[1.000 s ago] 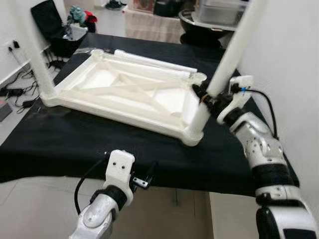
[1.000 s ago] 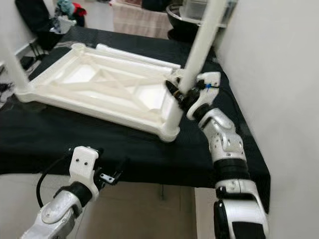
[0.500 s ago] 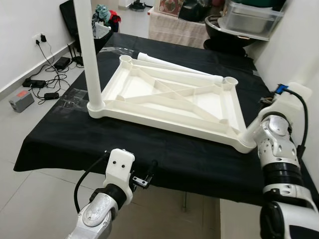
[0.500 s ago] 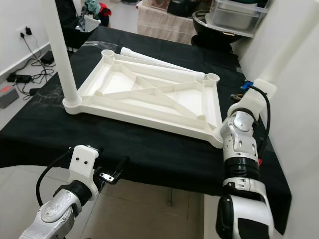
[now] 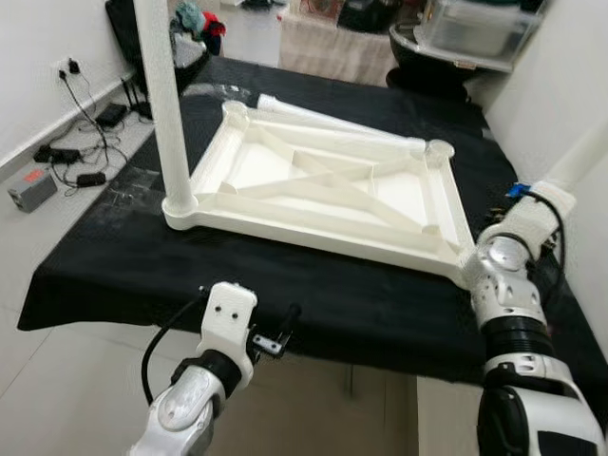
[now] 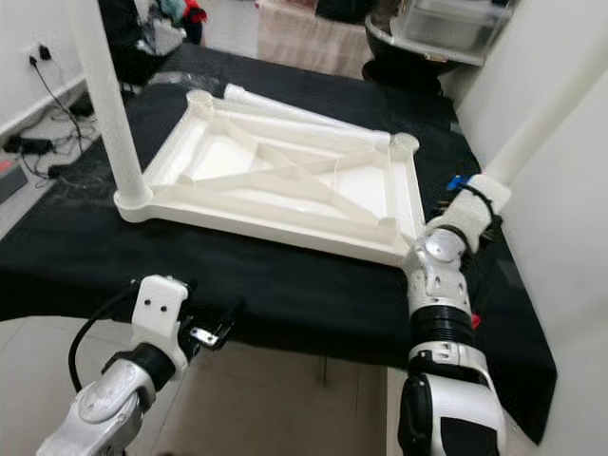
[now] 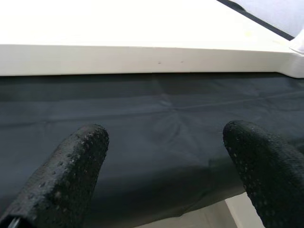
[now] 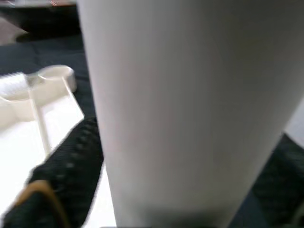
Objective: Building children table
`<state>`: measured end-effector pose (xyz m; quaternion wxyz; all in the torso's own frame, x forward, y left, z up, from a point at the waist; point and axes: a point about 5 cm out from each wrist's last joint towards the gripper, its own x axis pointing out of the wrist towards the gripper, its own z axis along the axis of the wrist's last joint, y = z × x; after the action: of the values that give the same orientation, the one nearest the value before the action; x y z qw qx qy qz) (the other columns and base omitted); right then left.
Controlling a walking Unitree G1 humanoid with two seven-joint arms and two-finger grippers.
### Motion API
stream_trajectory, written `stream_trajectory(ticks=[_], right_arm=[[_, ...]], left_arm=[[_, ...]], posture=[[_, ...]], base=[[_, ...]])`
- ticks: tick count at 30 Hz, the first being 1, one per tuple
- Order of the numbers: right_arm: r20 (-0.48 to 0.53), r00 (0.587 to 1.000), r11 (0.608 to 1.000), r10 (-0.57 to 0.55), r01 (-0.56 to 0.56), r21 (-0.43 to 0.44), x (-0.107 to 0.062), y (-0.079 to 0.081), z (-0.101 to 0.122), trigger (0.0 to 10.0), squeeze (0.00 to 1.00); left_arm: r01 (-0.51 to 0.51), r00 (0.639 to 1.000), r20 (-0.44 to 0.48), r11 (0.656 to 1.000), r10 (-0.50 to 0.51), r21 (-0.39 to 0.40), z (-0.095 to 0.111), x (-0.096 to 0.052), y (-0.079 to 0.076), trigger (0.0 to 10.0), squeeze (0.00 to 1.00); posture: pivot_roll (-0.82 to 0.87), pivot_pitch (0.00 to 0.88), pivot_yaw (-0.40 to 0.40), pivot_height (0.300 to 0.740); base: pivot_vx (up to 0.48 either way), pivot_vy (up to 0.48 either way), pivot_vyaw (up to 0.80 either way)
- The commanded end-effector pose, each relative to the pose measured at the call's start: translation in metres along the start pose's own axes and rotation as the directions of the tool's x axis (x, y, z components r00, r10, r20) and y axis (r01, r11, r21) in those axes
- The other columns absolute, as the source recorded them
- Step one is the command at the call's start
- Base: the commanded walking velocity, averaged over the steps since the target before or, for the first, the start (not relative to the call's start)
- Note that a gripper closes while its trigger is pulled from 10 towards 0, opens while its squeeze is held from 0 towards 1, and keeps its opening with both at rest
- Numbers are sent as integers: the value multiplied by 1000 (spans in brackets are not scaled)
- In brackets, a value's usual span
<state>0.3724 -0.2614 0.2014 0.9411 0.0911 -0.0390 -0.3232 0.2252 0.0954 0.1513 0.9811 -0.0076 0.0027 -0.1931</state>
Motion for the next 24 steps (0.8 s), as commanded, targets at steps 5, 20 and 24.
stream_trajectory(ticks=[5, 20, 24], right_arm=[[16, 945, 925, 327, -324, 198, 0, 20, 4, 10000, 0], [150, 190, 119, 970, -914, 389, -55, 33, 7, 10000, 0], [177, -3, -71, 984, -924, 376, -77, 39, 10, 10000, 0]], left_arm=[[2, 1000, -15, 1000, -2, -7, -4, 0, -2, 10000, 0], [-2, 1000, -14, 1000, 2, -6, -3, 0, -1, 10000, 0], [-2, 1000, -15, 1000, 2, -5, -3, 0, -1, 10000, 0]], posture=[[69, 148, -124, 740], [76, 152, -122, 740], [76, 152, -120, 740]], base=[[0, 0, 0], [0, 0, 0], [0, 0, 0]])
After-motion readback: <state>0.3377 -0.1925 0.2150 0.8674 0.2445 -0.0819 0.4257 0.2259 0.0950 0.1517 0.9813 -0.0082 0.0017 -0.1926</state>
